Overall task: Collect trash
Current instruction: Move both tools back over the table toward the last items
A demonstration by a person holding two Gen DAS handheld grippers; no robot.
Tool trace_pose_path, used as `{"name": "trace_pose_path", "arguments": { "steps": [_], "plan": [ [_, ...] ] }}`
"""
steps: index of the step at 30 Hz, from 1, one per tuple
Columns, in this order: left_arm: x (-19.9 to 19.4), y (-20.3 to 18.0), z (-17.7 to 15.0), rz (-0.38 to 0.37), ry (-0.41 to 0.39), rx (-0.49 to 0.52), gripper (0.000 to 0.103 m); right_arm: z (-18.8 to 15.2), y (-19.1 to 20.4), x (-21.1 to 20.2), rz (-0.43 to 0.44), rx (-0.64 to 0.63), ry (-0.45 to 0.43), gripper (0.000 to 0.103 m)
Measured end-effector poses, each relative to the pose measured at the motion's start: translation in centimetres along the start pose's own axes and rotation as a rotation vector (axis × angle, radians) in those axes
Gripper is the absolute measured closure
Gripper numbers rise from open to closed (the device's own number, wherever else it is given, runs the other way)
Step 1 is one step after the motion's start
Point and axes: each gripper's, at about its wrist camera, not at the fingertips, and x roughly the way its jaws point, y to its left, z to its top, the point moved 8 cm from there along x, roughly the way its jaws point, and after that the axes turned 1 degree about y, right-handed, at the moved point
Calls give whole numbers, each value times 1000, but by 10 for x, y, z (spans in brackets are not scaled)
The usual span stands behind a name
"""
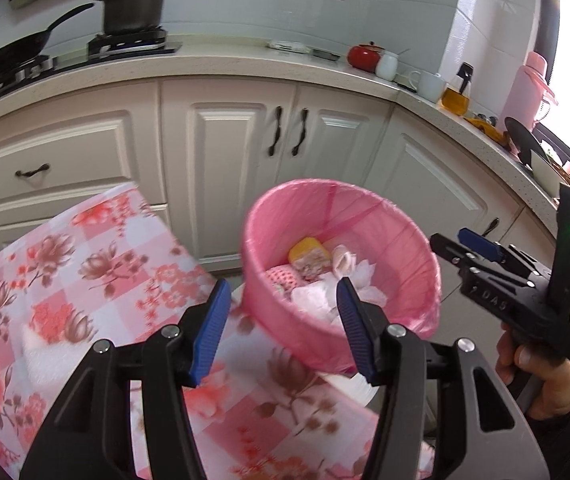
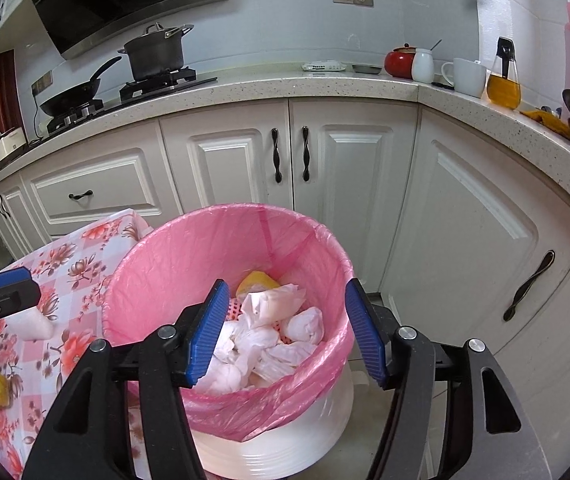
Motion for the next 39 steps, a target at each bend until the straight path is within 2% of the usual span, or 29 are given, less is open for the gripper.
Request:
{"name": "trace_pose_path", "arguments": {
  "steps": [4,6,16,29,33,39],
  "plan": [
    [-8,18,-9,25,-5,-23,50,-4,8,-4,6,-8,-5,44],
    [-12,25,-11,35,-11,-30,48,-6,15,-6,13,-16,-9,40],
    [-32,57,-34,84,-17,-64,46,-17,46,-14,62,-49,-1,39],
    [-62,102,-86,159,1,-115,43,-37,101,-22,143,-109,22,39],
    [-70,116,-101,179,5,-138,43,-45,121,-24,169,-132,29,34],
    [-81,136,-128,208,24,-168,41,-59,148,-23,205,-166,52,34]
  ]
}}
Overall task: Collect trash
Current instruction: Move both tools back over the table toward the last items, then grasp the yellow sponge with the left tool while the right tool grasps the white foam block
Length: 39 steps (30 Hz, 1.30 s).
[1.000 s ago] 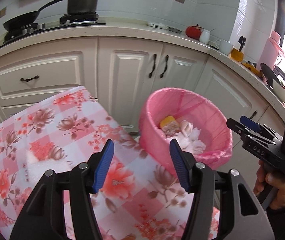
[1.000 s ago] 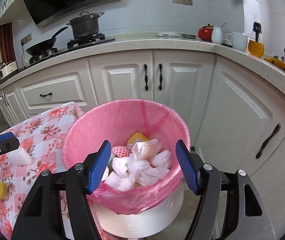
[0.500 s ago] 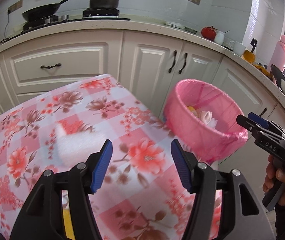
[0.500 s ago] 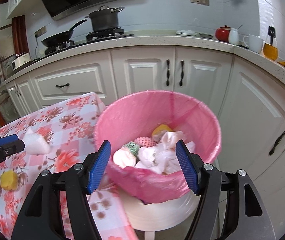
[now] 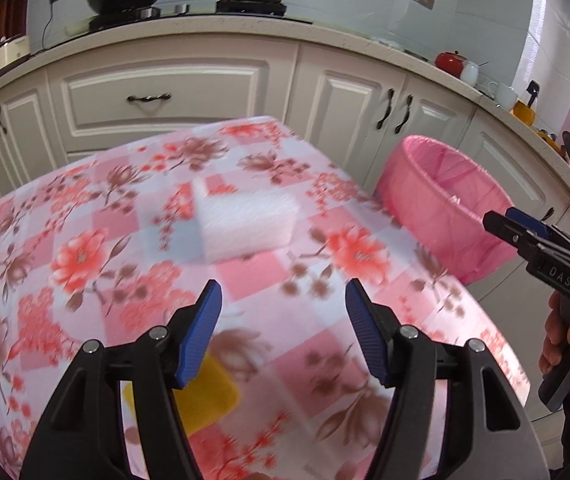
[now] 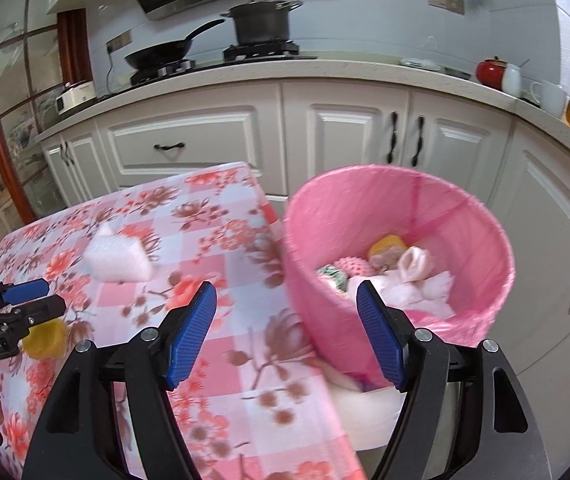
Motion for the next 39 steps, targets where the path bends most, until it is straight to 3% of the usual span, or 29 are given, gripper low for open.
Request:
{"name": "trace_pose_path", "arguments": {
  "steps": [10,18,20,22,25,29,33,39],
  "plan": [
    [-2,43,-38,56,39,-52,37,-8,38,11,40,-54,32,31],
    [1,59,-50,93,65,-48,34,-6,69,20,76,-92,50,28],
    [3,63,-52,118,80,-33,36,-6,77,24,86,-102,56,27],
    [3,69,-53,138,85,-30,49,-5,86,28,97,-114,61,26],
    [0,76,-50,126,76,-53,54,-2,98,35,107,-128,67,26],
    [-3,83,-45,127,66,-65,56,3,115,44,124,-150,74,26],
    [-7,87,-36,126,49,-73,57,9,135,55,138,-148,85,19],
    [-13,97,-23,129,22,-89,57,18,165,71,131,-137,96,19]
  ]
}}
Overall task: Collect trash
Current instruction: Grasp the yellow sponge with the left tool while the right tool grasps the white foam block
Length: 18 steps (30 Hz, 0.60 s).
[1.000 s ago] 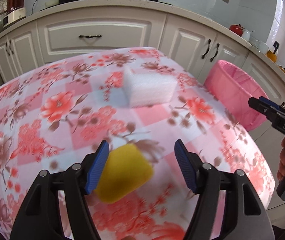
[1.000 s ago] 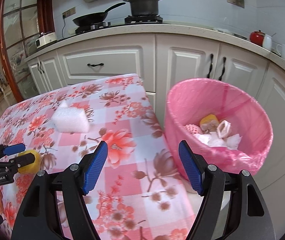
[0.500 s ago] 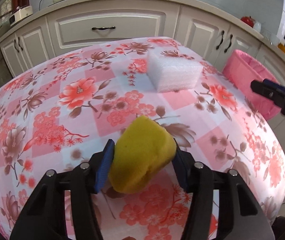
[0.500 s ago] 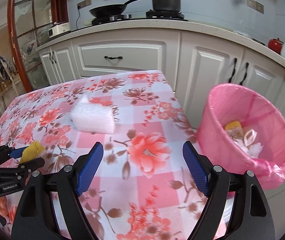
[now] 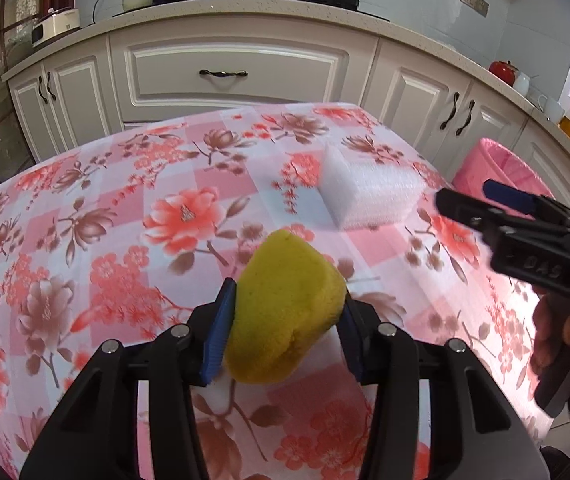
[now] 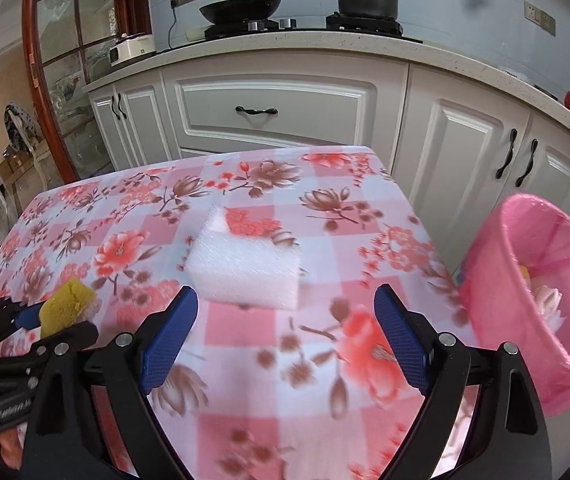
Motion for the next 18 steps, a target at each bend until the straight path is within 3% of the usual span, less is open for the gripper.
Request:
{"name": "trace_pose_path", "arguments": {
  "steps": [10,18],
  "plan": [
    [-6,15,16,-1,-28,-22,57,16,27,29,-23,20,24,19],
    [-5,23,20,-13,-38,-46,57,18,29,53,-89,-9,51,19]
  ]
}}
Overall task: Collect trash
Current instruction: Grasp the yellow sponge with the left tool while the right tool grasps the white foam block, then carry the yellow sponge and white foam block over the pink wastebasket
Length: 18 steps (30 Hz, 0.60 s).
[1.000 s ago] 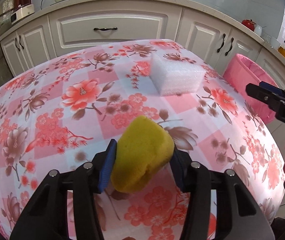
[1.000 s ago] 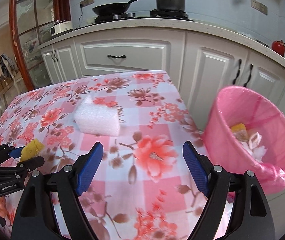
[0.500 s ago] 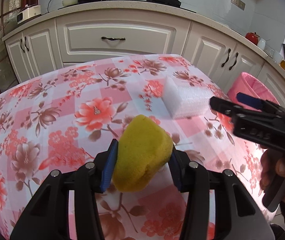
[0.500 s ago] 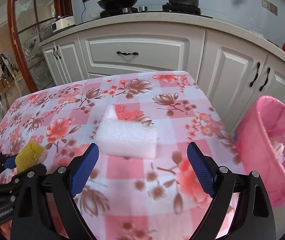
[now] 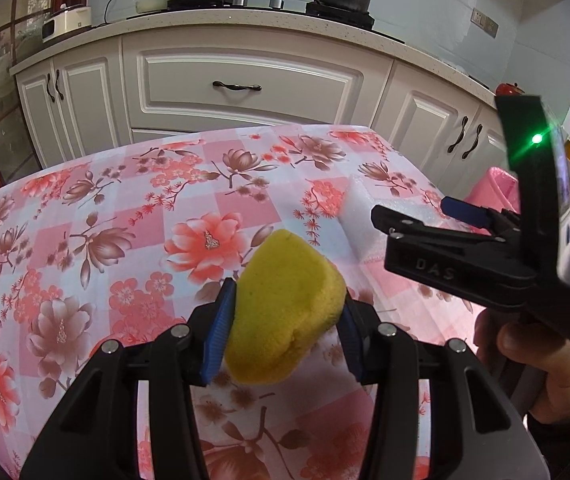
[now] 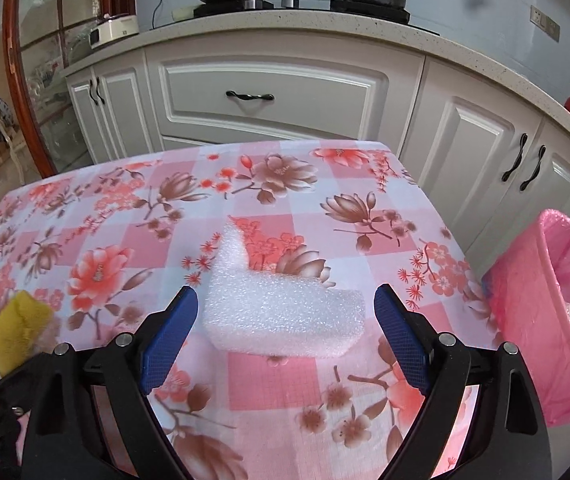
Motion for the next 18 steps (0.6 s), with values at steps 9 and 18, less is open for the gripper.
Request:
{"name": "trace_pose_path", "arguments": {
  "steps": [9,18],
  "plan": [
    [2,3,5,-7,0,-9,57,-5,-8,7,-10,3,9,25],
    [0,-24,26,-37,-23,28,57,3,-49,-37,-24,40,-59,25]
  ]
}}
